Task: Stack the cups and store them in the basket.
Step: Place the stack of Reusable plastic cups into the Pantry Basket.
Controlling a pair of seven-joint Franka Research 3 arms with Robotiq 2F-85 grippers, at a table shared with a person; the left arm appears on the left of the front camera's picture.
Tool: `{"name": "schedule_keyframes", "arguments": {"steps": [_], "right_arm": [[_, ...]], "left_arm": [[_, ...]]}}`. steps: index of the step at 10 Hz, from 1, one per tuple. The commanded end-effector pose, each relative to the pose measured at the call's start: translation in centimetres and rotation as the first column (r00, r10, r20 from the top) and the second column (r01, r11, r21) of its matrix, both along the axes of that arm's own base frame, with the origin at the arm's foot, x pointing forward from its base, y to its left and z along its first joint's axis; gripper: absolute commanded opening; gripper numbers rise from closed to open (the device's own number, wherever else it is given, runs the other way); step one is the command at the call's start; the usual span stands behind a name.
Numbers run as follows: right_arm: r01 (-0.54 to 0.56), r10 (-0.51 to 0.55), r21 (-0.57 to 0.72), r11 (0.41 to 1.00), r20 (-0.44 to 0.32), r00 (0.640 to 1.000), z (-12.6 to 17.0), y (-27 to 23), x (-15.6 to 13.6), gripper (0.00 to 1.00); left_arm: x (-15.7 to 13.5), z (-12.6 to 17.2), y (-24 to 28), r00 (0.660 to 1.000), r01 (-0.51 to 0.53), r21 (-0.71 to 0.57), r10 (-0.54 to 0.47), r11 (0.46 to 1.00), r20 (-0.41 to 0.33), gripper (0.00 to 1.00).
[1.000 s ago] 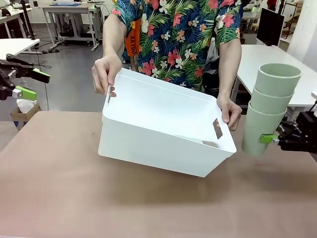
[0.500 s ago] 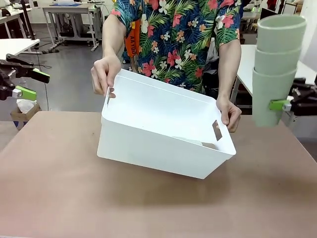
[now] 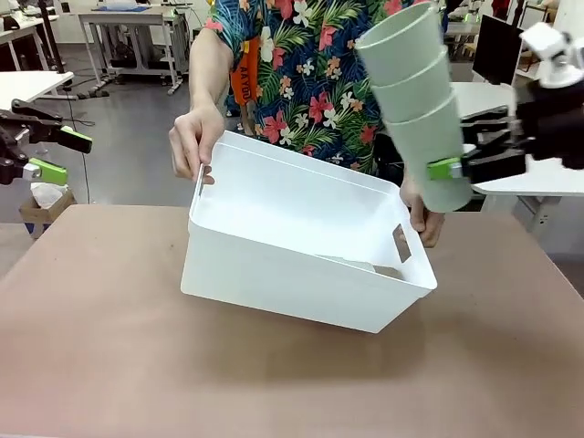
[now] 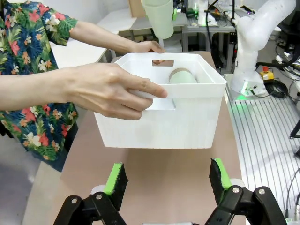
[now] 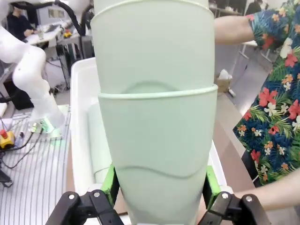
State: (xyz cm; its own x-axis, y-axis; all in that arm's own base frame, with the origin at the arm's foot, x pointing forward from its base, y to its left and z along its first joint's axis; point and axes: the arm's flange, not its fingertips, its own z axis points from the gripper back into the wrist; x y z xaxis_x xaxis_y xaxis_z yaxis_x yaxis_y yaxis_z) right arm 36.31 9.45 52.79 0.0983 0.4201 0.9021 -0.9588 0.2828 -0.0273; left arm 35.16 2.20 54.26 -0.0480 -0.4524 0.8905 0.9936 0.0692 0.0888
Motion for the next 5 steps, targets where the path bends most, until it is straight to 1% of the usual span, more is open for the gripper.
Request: {"name": "schedule_keyframes", "arguments": {"steps": [1,2,5], "right_arm": [[0.039,-0.040,-0.073,0.997,-0.014,0.999,0.5,3.6,2.1,0.86],[0.044,-0.045,-0.112,0.993,-0.008,0.999,0.3,5.1,2.0,0.86],[0.058,-0.060,-0.220,0.974,-0.002,0.998,-1.5,10.5,4.0,0.86]], "left_arm": [[-0.1,0.4,-0.1,1.000,-0.003,-0.021,0.003,1.000,-0.006,0.92],[-0.1,0.4,-0.1,1.000,-0.003,-0.021,0.003,1.000,-0.006,0.92],[-0.1,0.4,-0.1,1.000,-0.003,-0.021,0.003,1.000,-0.006,0.92]]}}
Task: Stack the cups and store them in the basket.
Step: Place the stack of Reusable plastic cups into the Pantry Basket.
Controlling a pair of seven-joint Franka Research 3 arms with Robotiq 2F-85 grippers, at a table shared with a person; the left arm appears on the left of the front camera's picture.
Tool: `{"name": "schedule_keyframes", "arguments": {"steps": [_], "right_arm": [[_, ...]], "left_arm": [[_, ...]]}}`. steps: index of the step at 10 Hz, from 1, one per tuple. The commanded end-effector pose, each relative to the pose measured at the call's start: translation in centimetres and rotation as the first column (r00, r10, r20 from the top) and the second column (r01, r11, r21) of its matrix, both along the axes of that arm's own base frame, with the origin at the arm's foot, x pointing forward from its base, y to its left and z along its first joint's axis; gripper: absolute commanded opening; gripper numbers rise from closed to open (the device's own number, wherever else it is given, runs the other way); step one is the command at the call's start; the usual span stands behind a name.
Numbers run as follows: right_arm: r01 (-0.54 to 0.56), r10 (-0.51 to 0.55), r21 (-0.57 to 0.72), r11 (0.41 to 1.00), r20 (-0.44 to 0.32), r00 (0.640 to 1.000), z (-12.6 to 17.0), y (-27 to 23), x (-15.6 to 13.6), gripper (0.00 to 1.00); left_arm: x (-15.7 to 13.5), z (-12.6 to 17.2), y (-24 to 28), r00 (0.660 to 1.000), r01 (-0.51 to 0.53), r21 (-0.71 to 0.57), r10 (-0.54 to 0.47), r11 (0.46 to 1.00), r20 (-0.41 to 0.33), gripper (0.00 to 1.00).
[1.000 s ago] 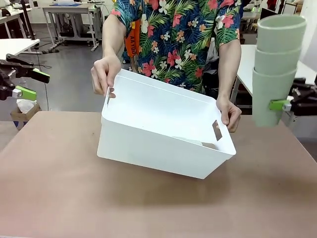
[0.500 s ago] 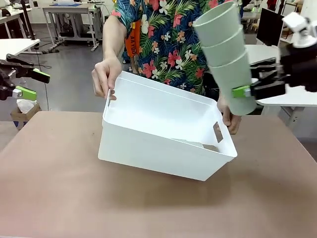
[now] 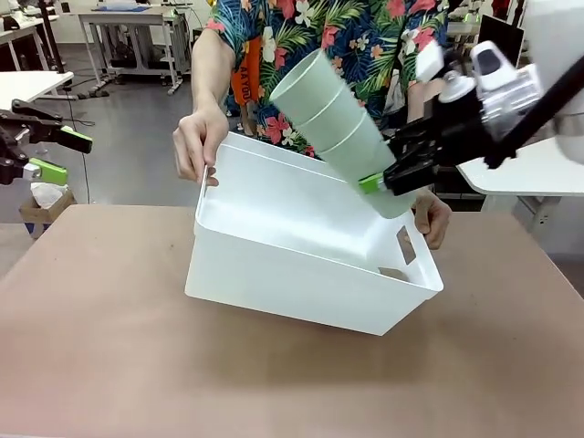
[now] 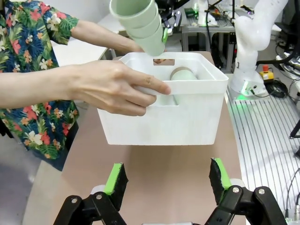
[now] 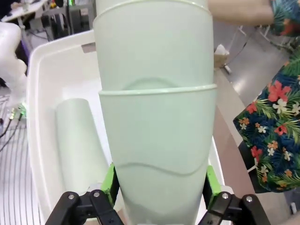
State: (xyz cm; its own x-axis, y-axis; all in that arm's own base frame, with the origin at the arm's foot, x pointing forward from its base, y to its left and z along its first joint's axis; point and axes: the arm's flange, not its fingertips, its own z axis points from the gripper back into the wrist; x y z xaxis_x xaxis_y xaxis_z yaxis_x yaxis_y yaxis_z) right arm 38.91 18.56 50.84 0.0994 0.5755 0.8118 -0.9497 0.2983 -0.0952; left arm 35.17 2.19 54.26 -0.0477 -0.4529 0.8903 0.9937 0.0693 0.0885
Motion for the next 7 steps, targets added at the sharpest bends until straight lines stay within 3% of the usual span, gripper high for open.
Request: {"name": "schedule_keyframes", "arguments": {"steps": [1,7], "right_arm": [[0.043,-0.044,-0.065,0.997,-0.014,0.999,-0.6,2.0,1.1,0.86],[0.062,-0.060,-0.202,0.977,0.014,0.998,-5.1,5.8,0.9,0.86]], "left_arm": [[-0.1,0.4,-0.1,1.000,-0.003,-0.021,0.003,1.000,-0.006,0.92],[-0.1,0.4,-0.1,1.000,-0.003,-0.021,0.003,1.000,-0.006,0.92]]}}
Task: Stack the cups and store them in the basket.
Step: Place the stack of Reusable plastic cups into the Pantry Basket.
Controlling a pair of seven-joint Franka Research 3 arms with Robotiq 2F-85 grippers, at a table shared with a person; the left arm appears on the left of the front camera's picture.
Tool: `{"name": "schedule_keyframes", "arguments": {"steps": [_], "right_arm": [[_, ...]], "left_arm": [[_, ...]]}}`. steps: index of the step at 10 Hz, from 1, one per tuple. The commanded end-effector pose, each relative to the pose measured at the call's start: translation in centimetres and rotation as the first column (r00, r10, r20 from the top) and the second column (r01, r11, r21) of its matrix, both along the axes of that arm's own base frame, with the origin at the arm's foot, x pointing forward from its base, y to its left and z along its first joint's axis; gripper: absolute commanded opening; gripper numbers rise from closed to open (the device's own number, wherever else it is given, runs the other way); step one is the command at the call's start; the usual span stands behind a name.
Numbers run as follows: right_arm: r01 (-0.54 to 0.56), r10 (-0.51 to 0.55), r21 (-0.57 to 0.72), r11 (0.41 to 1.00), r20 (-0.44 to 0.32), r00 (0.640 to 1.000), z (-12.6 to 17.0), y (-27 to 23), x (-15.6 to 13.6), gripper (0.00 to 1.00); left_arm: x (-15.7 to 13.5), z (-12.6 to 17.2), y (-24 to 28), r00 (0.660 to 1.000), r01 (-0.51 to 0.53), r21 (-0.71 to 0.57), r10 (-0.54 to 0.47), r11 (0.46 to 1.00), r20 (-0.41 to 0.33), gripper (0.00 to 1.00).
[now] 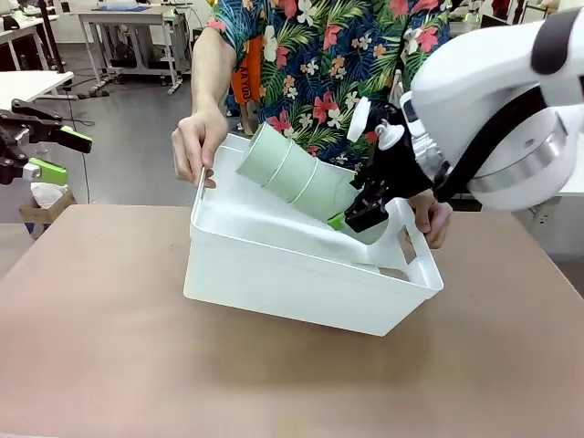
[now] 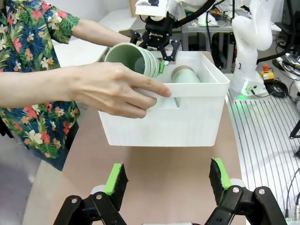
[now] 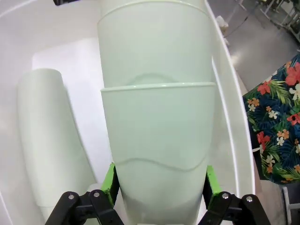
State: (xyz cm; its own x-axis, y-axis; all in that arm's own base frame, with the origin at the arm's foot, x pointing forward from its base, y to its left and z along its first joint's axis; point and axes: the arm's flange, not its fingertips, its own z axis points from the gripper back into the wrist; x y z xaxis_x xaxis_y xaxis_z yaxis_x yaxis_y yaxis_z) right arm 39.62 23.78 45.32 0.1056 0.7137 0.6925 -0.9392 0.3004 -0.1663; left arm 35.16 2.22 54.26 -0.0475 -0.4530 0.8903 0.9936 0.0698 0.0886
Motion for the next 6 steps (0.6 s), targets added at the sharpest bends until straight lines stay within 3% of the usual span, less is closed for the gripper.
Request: {"name": "schedule_keyframes", "arguments": {"steps": [1,6], "right_arm": [[0.043,-0.043,-0.041,0.998,0.002,0.999,-0.2,0.6,0.1,0.86],[0.051,-0.051,-0.103,0.993,-0.003,0.999,-2.1,1.2,0.3,0.86]], "left_arm": [[-0.1,0.4,-0.1,1.000,-0.003,-0.021,0.003,1.000,-0.006,0.92],[-0.1,0.4,-0.1,1.000,-0.003,-0.021,0.003,1.000,-0.006,0.92]]}}
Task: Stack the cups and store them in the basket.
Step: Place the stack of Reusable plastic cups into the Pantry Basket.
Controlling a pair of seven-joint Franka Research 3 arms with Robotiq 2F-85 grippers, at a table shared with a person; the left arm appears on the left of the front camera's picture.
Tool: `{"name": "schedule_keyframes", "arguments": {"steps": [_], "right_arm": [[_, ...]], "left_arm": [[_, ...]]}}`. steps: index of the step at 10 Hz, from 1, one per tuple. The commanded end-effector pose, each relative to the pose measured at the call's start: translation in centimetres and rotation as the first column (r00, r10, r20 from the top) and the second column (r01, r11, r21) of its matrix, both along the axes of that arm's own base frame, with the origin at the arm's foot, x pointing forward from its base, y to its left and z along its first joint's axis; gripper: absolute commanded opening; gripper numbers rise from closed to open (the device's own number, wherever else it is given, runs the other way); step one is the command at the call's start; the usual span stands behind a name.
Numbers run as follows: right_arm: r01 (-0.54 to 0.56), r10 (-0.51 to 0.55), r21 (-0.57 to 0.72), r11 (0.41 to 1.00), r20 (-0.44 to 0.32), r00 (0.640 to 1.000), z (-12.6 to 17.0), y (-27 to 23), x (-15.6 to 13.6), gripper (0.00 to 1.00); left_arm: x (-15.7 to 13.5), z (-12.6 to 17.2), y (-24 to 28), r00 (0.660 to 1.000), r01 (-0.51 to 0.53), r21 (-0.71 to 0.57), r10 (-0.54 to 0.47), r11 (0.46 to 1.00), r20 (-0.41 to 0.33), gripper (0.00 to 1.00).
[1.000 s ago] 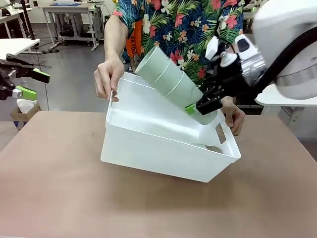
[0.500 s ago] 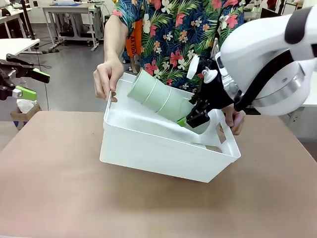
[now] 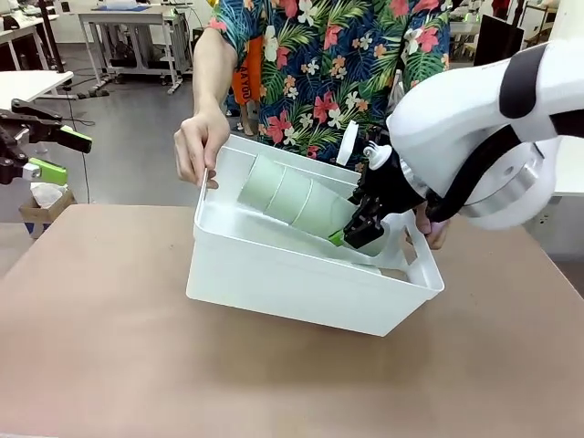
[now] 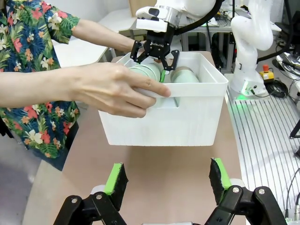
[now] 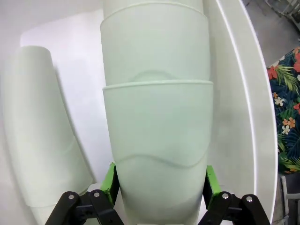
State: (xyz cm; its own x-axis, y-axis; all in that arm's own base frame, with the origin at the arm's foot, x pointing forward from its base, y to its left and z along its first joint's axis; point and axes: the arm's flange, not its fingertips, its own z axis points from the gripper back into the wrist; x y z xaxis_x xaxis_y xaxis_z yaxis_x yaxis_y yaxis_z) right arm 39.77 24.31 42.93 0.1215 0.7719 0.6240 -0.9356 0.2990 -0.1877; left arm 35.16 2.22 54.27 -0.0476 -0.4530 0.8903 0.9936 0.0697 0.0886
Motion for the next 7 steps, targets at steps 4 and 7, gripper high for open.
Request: {"name": "schedule_keyframes", "arguments": {"steps": [4,7], "right_arm": [[0.044,-0.044,-0.048,0.998,-0.011,0.999,-0.8,0.7,1.0,0.86],[0.046,-0.046,-0.043,0.998,-0.017,0.999,-0.7,-0.3,0.6,0.86]], "left_arm": [[-0.1,0.4,-0.1,1.000,-0.003,-0.021,0.003,1.000,-0.006,0.92],[-0.1,0.4,-0.1,1.000,-0.003,-0.021,0.003,1.000,-0.006,0.92]]}}
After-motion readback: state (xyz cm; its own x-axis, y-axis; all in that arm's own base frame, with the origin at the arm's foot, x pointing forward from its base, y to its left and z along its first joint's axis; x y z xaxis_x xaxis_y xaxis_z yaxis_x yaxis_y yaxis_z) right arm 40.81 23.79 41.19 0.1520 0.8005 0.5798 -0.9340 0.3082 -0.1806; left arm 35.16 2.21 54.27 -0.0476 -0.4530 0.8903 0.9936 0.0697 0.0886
